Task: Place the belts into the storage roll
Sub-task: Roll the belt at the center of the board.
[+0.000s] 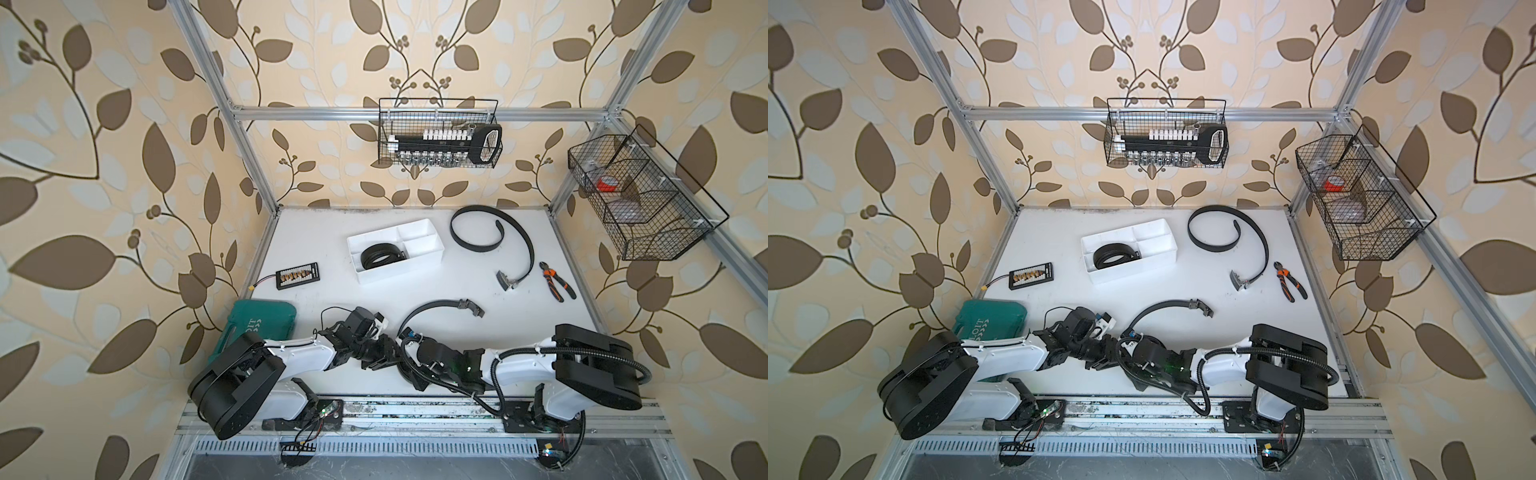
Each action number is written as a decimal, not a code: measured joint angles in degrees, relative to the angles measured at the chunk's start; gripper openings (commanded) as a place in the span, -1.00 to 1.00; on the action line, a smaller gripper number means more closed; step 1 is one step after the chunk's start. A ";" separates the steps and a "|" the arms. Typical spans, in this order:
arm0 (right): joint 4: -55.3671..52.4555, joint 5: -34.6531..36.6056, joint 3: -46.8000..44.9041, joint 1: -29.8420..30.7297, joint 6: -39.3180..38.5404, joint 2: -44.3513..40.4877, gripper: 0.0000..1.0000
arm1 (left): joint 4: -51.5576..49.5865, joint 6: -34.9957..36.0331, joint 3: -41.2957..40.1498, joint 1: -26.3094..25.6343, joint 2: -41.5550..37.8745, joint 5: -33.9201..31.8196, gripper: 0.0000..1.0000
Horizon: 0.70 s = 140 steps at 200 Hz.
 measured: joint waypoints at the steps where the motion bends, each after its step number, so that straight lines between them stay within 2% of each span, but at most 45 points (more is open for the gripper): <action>1: 0.00 0.02 0.00 0.00 0.00 0.00 -0.96 | 0.15 -0.02 -0.07 -0.02 -0.09 -0.02 -0.14; 29: 0.04 0.11 0.00 0.02 -0.02 0.00 -0.96 | 2.97 -1.11 -2.29 -0.35 -2.29 -0.98 -0.04; 65: 0.07 0.11 0.00 0.13 -0.02 0.00 -0.96 | 3.52 -1.29 -3.13 -0.44 -4.33 -2.43 -0.03; 114: 0.52 -0.35 -0.24 0.13 0.20 -0.02 -0.94 | 4.59 -1.42 -3.13 -2.34 -3.26 -4.92 -0.09; 140: 1.25 -0.55 -0.79 0.11 0.90 -0.24 -0.92 | 5.73 -1.92 -3.10 -3.76 -2.62 -6.80 -0.24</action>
